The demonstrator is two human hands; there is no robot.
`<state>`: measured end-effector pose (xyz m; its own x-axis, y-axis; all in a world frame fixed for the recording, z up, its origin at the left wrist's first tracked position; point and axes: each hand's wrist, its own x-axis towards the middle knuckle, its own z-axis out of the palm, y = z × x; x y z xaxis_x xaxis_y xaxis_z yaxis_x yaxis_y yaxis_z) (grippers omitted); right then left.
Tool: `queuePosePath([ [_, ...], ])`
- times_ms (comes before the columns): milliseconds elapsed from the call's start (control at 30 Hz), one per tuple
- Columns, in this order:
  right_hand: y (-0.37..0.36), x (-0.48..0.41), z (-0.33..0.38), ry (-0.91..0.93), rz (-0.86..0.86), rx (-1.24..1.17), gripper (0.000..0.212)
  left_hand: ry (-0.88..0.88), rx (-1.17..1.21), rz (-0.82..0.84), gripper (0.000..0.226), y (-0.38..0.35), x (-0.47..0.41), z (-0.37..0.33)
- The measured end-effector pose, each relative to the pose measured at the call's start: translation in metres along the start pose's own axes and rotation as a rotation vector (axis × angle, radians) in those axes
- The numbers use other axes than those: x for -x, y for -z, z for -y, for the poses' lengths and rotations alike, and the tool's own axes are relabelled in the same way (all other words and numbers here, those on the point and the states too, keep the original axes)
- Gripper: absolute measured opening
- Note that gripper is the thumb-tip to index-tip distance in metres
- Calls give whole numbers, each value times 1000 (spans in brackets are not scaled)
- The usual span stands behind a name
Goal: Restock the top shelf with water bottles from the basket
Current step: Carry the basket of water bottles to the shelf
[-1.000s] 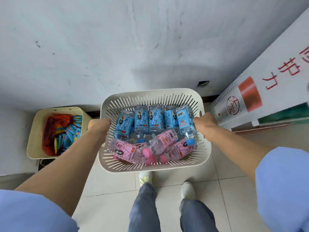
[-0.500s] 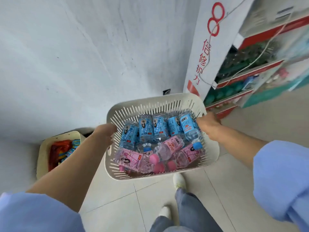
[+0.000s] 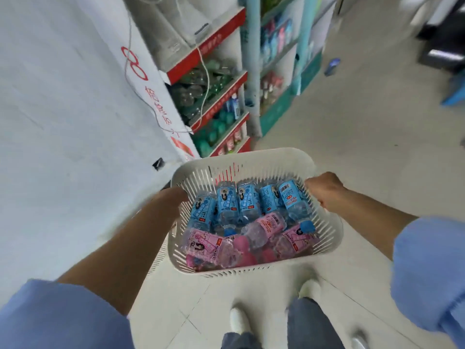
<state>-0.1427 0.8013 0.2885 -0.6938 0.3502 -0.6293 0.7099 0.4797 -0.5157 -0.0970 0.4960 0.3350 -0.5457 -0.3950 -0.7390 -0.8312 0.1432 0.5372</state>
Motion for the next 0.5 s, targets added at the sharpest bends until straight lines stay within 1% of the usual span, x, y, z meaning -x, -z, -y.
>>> queuePosePath([
  [67,41,-17,-22,-40,-28,-50,30,-60,-16,61,26,-41,1,-24],
  [167,111,-41,-52,-108,-84,-124,32,-83,-96,95,21,-114,2,-71],
  [300,196,-72,-76,-171,-184,-182,35,-154,-191,145,23,-213,10,-134],
  [400,253,-93,-92,-227,-258,-240,32,-190,-288,229,27,-281,20,-180],
  [500,306,-119,-103,-283,-351,-303,29,-212,-322,284,27,-345,27,-231],
])
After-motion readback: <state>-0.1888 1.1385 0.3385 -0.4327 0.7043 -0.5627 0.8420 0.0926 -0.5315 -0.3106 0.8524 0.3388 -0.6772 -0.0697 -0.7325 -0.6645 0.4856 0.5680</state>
